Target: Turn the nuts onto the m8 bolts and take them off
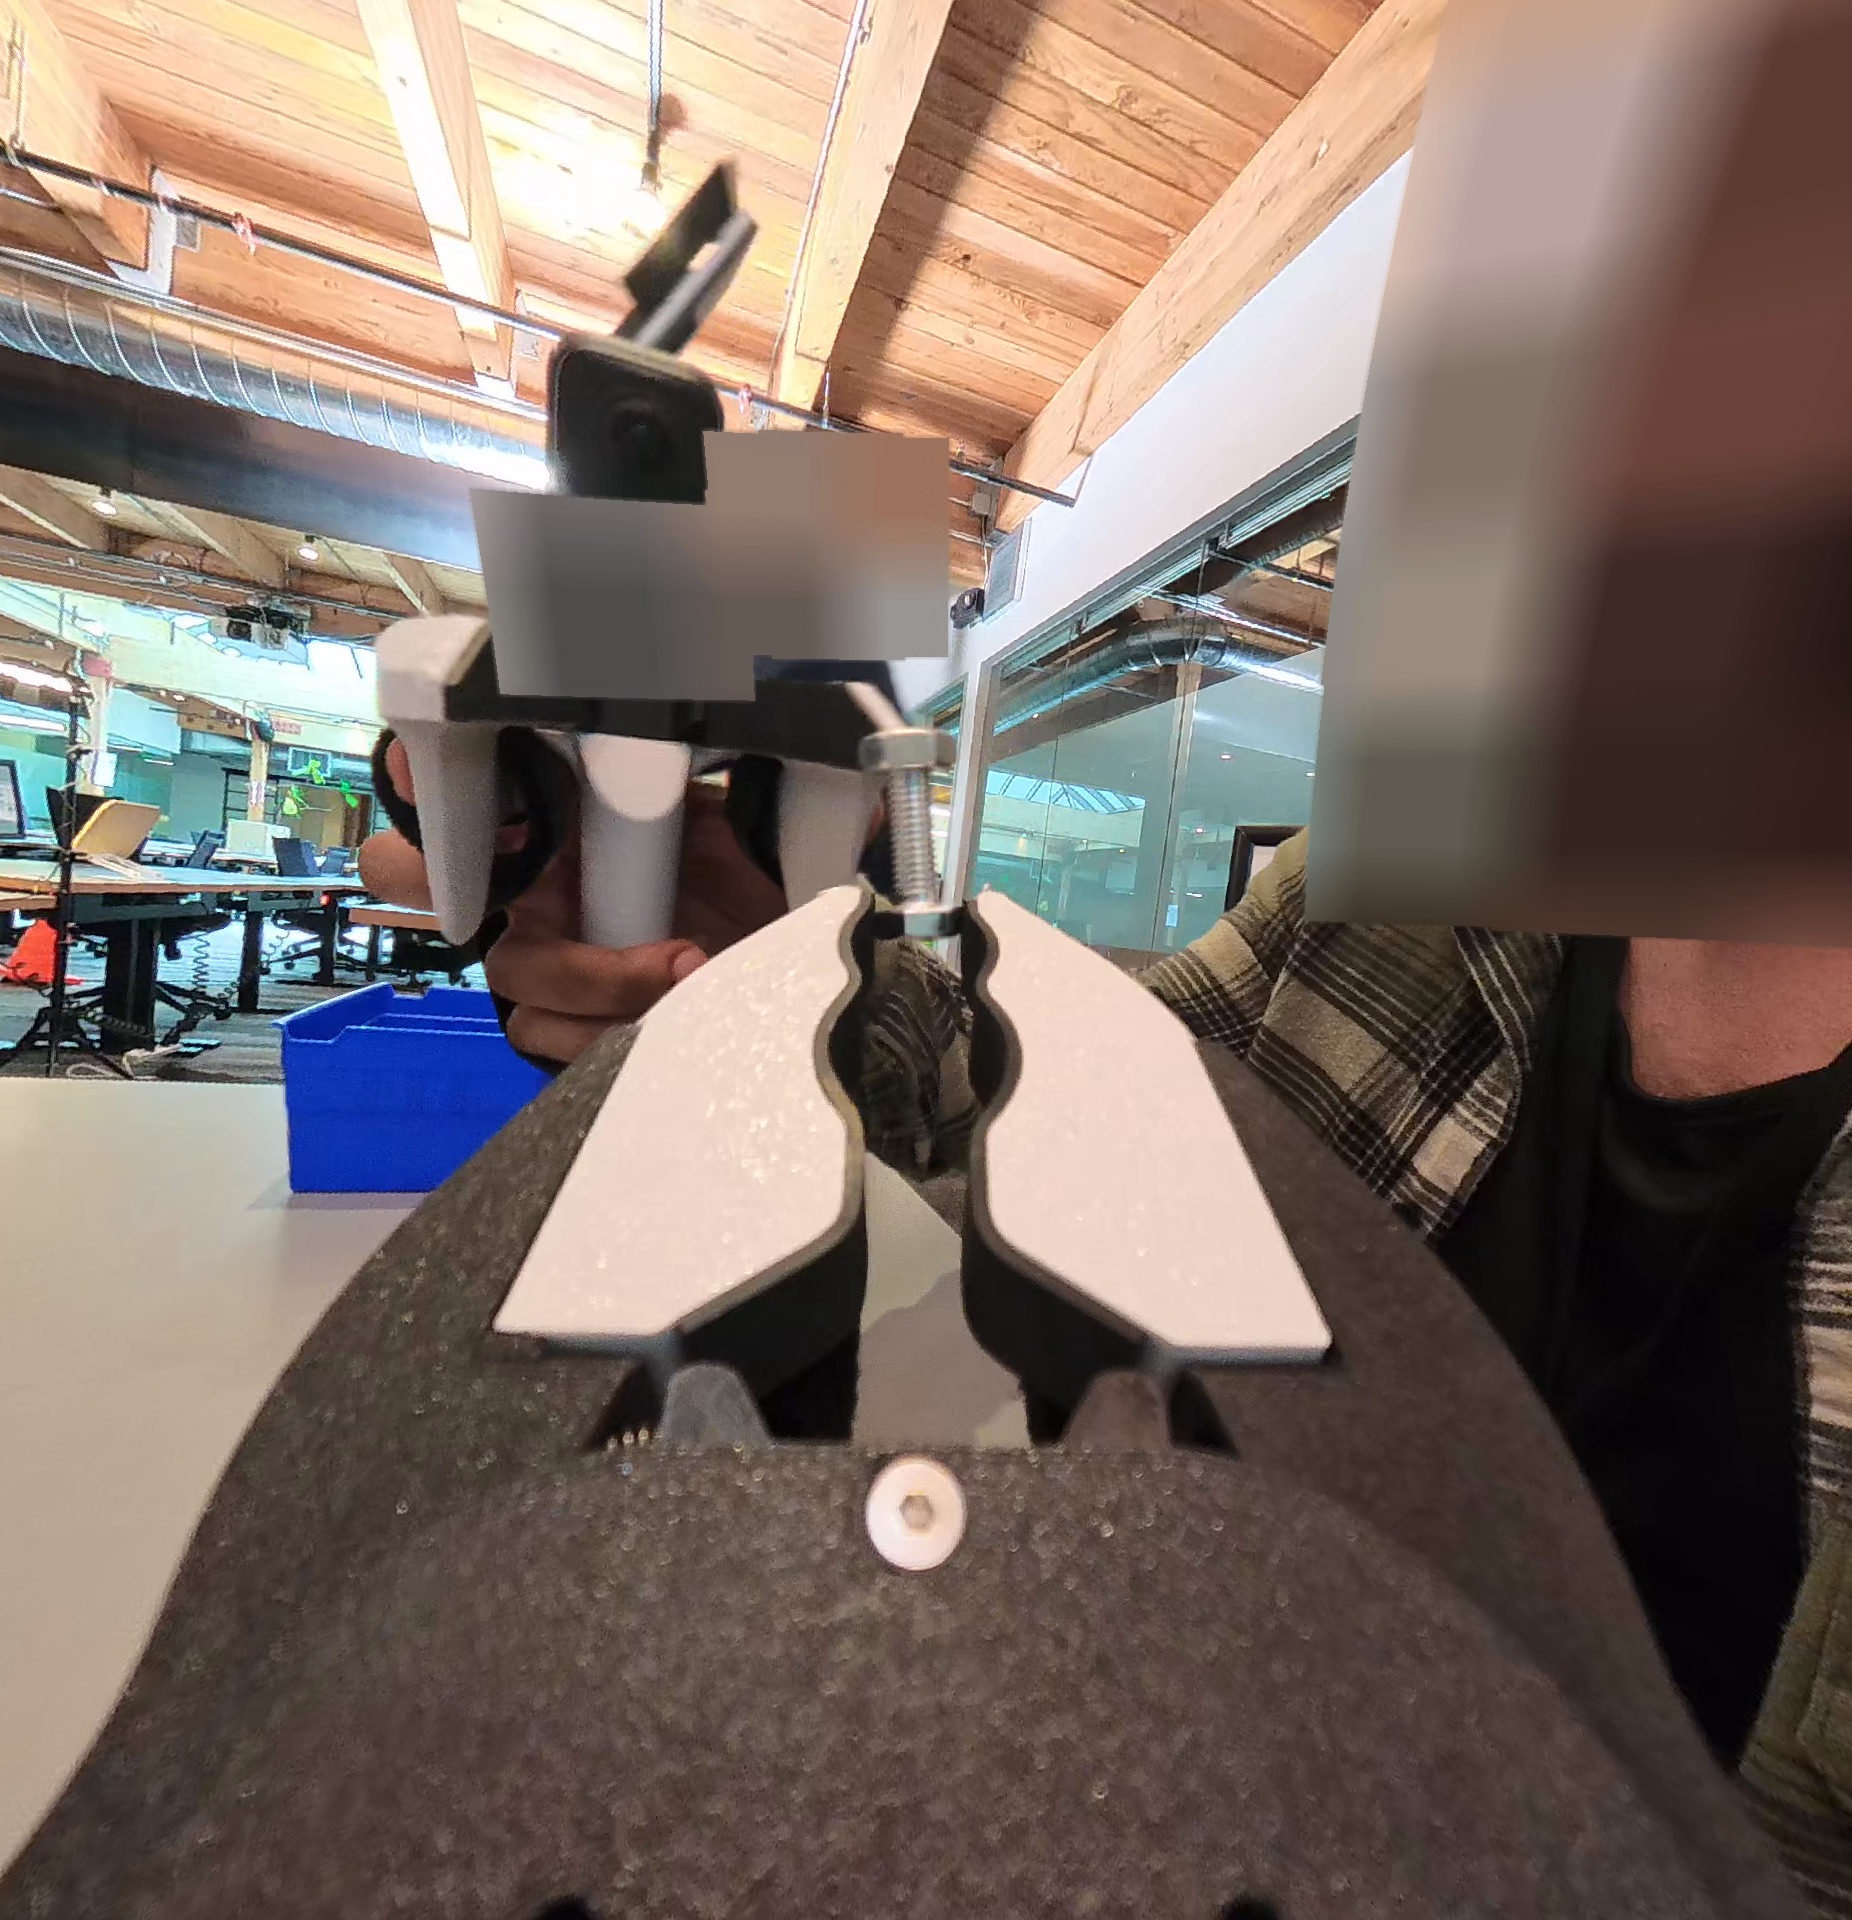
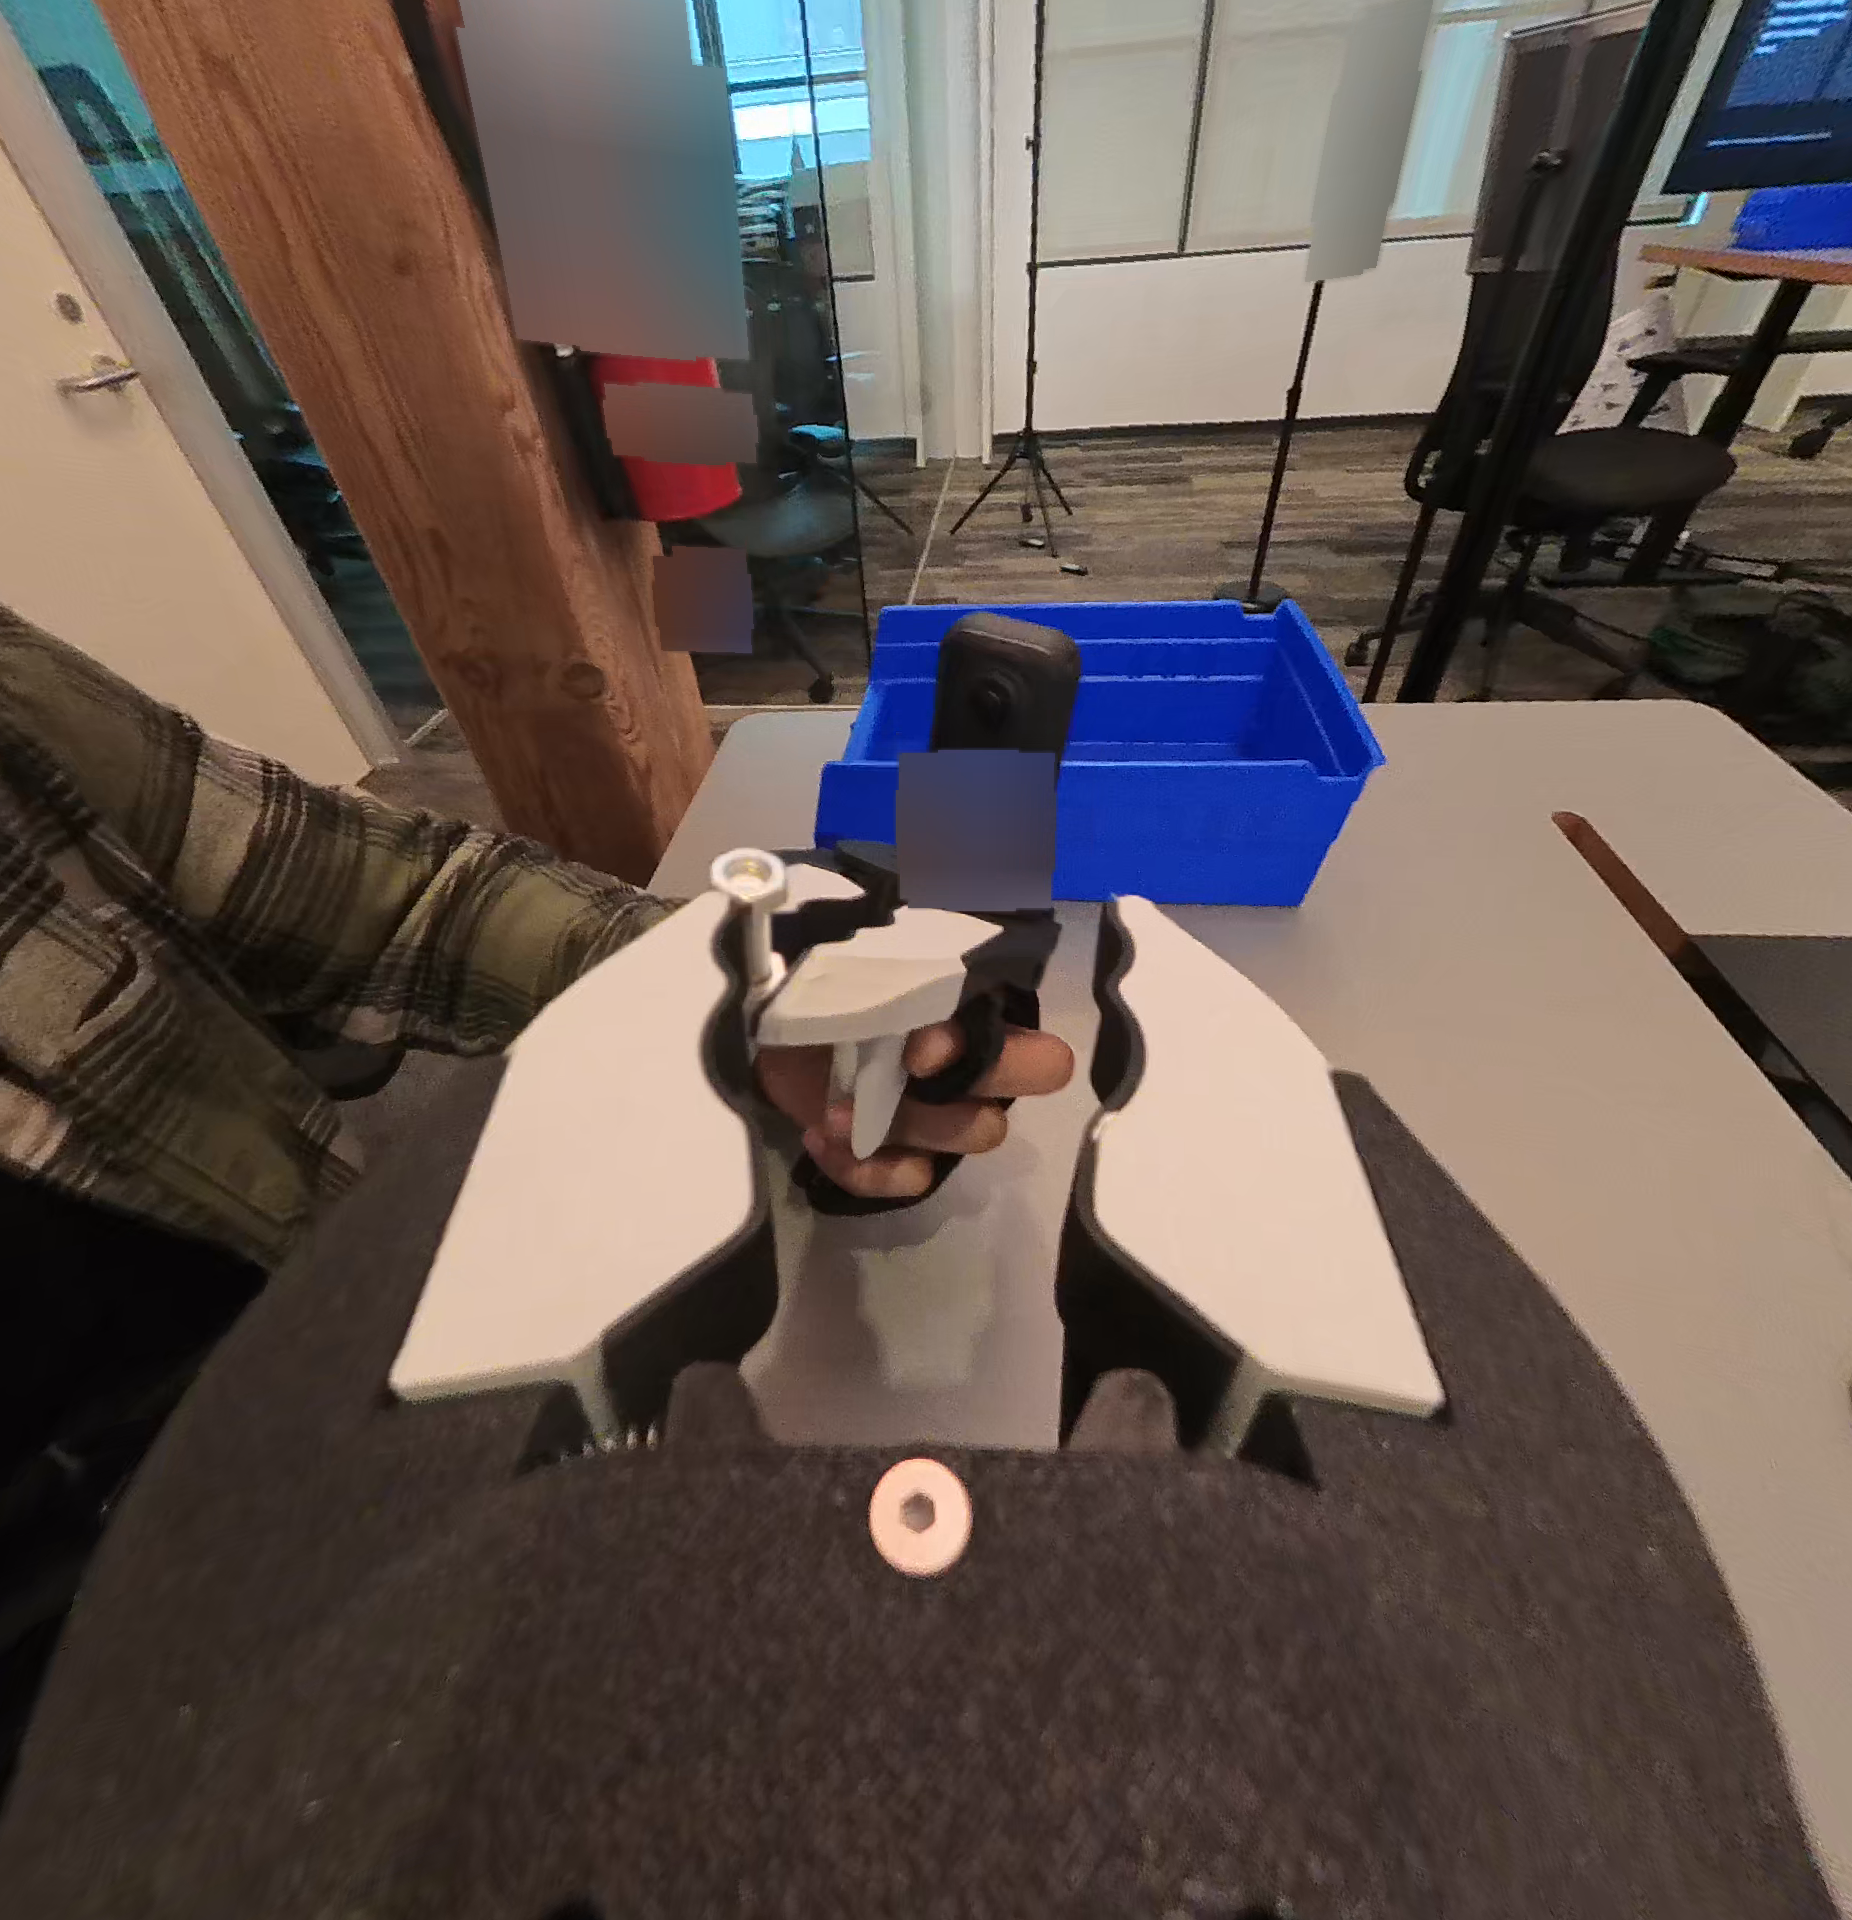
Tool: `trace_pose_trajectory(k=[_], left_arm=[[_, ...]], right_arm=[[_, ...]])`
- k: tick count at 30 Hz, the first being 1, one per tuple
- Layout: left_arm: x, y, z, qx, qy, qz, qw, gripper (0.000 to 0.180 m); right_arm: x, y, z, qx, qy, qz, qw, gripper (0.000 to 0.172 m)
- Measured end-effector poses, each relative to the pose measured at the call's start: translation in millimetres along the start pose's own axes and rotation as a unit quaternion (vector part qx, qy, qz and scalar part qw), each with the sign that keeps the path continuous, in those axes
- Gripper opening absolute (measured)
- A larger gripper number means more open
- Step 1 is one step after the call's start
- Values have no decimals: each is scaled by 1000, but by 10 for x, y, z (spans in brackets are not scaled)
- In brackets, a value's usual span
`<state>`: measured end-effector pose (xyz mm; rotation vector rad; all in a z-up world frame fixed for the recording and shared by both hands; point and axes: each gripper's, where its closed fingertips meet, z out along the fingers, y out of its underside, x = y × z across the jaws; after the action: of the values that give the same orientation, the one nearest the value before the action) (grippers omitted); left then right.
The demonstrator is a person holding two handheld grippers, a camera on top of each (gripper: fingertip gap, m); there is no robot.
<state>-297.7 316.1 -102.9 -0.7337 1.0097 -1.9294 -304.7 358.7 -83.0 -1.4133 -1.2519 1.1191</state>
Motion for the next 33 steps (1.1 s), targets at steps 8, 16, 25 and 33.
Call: trace_pose_trajectory(k=[8, 16, 25, 33], left_arm=[[-19, 4, 5, 0, -1, -1, 1000, 15], [-12, -14, 0, 3, -2, 1, 1000, 15], [-3, -10, 8, 4, -4, 1, 1000, 15], [-1, -22, 16, 7, -4, 1, 1000, 15]], right_arm=[[-114, -76, 7, 7, -17, -4, 1000, 66], [42, -26, -45, -1, 18, -1, 1000, 63], [-56, -17, 84, -12, 5, -4, 1000, 69], [56, -26, -28, -5, 24, 6, 1000, 69]])
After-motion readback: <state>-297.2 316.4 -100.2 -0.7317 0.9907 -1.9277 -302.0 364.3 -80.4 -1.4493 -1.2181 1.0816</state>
